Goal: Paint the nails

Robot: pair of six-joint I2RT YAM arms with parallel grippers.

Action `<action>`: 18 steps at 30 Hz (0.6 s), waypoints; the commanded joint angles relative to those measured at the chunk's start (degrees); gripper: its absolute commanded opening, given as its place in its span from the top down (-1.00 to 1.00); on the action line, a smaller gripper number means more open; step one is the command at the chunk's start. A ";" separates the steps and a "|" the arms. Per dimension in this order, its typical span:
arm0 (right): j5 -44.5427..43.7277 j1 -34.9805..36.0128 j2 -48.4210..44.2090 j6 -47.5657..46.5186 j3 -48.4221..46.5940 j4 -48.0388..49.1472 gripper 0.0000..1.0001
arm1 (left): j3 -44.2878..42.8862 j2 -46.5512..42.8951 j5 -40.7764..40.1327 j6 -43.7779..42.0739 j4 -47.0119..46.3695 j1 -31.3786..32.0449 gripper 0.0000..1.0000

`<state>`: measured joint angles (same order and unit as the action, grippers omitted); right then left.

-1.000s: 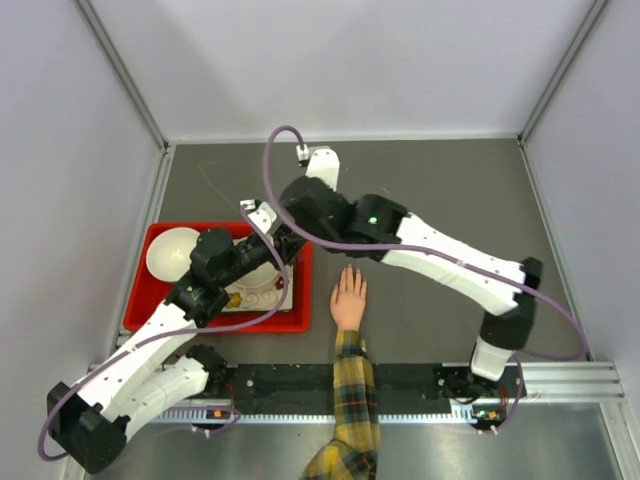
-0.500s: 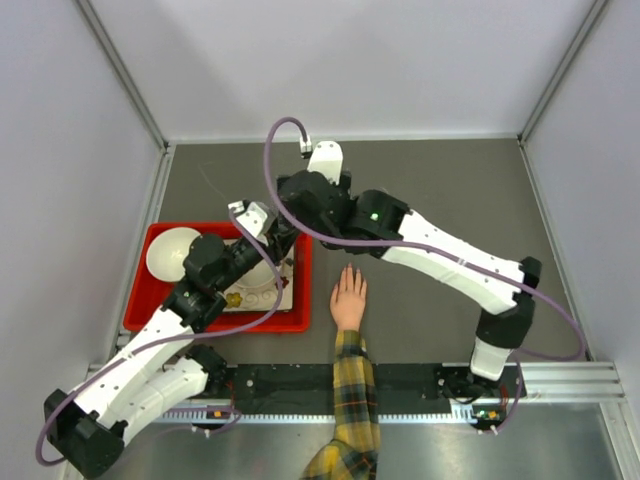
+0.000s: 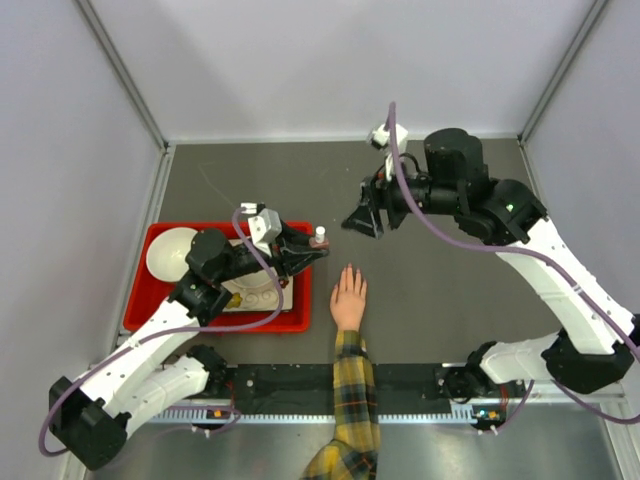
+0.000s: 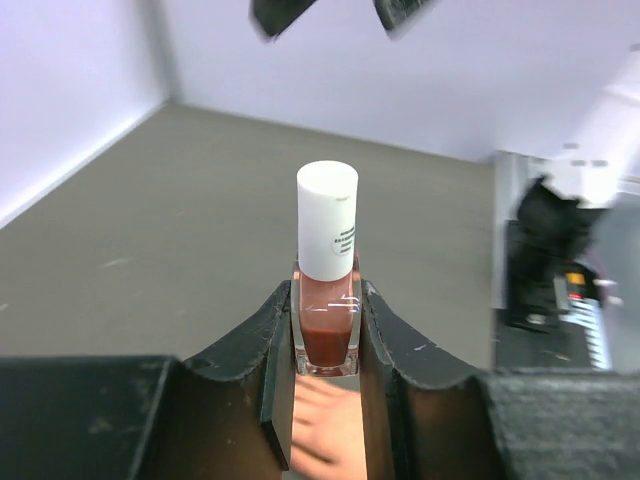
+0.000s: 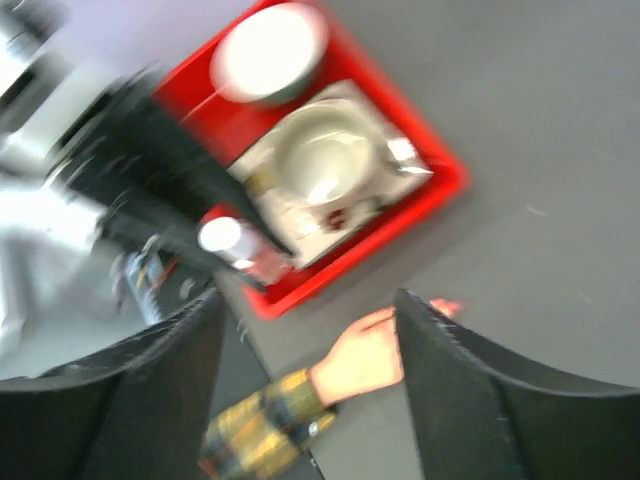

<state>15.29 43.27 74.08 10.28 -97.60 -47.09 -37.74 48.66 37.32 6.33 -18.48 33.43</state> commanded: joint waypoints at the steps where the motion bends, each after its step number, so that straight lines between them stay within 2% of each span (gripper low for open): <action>1: 25.82 0.42 3.78 -13.97 -4.16 -1.42 -0.27 | -2.08 0.03 11.72 4.22 -8.41 0.23 1.00; 3: 30.31 0.33 4.84 -16.68 -4.53 -1.95 -0.22 | -2.17 0.20 12.51 4.48 -8.41 0.23 1.00; 7: 30.68 0.42 4.84 -19.77 -1.02 1.29 -0.22 | -2.17 0.12 13.92 5.36 -9.47 0.23 1.00; 11: 34.70 0.42 5.36 -19.78 0.13 4.90 -0.19 | -2.17 -0.15 14.01 5.36 -9.56 0.23 1.00; 15: 38.41 0.42 7.47 -20.30 -1.45 4.11 0.08 | -2.17 -0.15 14.27 5.54 -9.64 0.32 1.00; 18: 40.69 0.41 7.57 -20.22 -0.84 5.60 0.11 | -2.17 -0.15 14.62 5.71 -9.82 0.32 1.00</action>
<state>49.91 43.70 80.86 -7.99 -97.19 -45.28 -37.74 48.90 50.26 11.29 -23.97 33.47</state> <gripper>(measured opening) 0.451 0.306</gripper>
